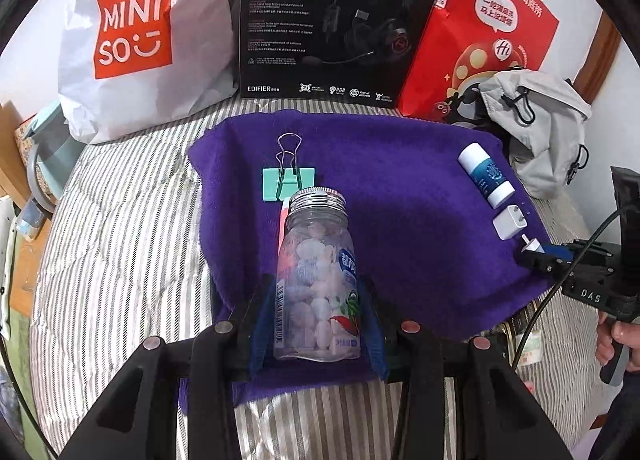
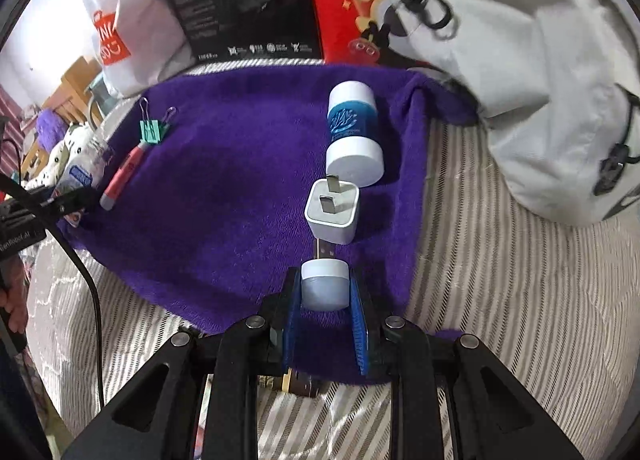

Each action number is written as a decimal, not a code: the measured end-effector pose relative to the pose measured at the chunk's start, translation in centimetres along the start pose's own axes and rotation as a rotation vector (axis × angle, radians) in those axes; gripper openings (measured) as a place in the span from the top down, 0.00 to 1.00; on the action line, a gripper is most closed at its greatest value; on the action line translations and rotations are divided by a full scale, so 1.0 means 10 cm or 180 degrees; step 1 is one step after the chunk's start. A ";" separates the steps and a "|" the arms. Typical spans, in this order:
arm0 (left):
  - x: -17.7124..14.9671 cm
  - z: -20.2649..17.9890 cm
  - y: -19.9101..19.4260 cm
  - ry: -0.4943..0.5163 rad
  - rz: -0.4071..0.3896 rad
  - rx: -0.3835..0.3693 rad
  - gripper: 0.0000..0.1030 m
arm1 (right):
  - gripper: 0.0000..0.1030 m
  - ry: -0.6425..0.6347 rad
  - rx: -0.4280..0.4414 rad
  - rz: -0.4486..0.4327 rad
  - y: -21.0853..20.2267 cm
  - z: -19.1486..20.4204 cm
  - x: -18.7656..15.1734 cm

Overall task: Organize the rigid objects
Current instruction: 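Carry the jar onto the towel with the left tool while the right tool carries the USB light there, then open the right tool to drop the USB light while the left tool releases the jar, then grasp the black rectangular box with the left tool while the right tool grasps the small white jar, then carry the black box to the towel with the left tool while the right tool carries the white jar, then open both tools to release the black box and white jar on the towel, then grasp the orange-blue Vaseline lip tin from the bed with the left tool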

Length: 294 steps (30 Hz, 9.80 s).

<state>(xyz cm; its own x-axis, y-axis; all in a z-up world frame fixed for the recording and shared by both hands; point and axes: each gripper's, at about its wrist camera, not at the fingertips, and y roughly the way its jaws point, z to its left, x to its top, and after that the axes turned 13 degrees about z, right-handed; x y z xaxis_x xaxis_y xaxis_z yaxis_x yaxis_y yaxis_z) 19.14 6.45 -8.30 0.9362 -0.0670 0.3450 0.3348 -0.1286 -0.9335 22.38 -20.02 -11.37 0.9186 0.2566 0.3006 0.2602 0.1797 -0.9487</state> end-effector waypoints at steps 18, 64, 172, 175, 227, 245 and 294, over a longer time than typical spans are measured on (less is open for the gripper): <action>0.24 0.00 0.17 0.0067 0.0083 0.0005 0.63 | 0.69 -0.0210 0.0047 0.0165 0.08 0.09 0.12; 0.24 -0.50 0.50 0.0328 0.0434 0.0325 0.47 | 0.49 0.0426 0.0336 -0.0105 -0.55 -0.32 -0.91; -1.12 -0.39 0.03 0.0232 0.0261 -0.0018 0.79 | 0.72 0.0268 0.0009 -0.0048 -0.15 0.16 -1.10; -1.12 -0.31 -0.01 0.0138 0.0263 -0.0135 0.79 | 0.72 0.0286 0.0169 -0.0085 -0.23 0.12 -1.15; 0.20 -0.12 0.42 0.0158 0.0467 0.0206 0.79 | 0.72 -0.0080 0.0499 -0.0272 -0.43 0.21 -0.29; -0.04 -0.17 0.35 0.0061 0.0455 0.0053 0.61 | 0.72 -0.0141 0.0390 -0.0158 -0.25 0.33 -0.01; -0.76 -0.24 -0.48 0.0068 0.0055 -0.0276 0.29 | 0.45 -0.0194 -0.0137 0.0091 -0.43 0.30 -0.51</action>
<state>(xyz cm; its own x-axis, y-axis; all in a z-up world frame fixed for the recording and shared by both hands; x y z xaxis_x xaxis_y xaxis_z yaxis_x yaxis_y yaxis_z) 10.15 5.22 -6.23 0.9390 -0.0908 0.3316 0.3071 -0.2123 -0.9277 15.66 -19.27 -8.53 0.9064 0.3185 0.2774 0.2478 0.1307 -0.9599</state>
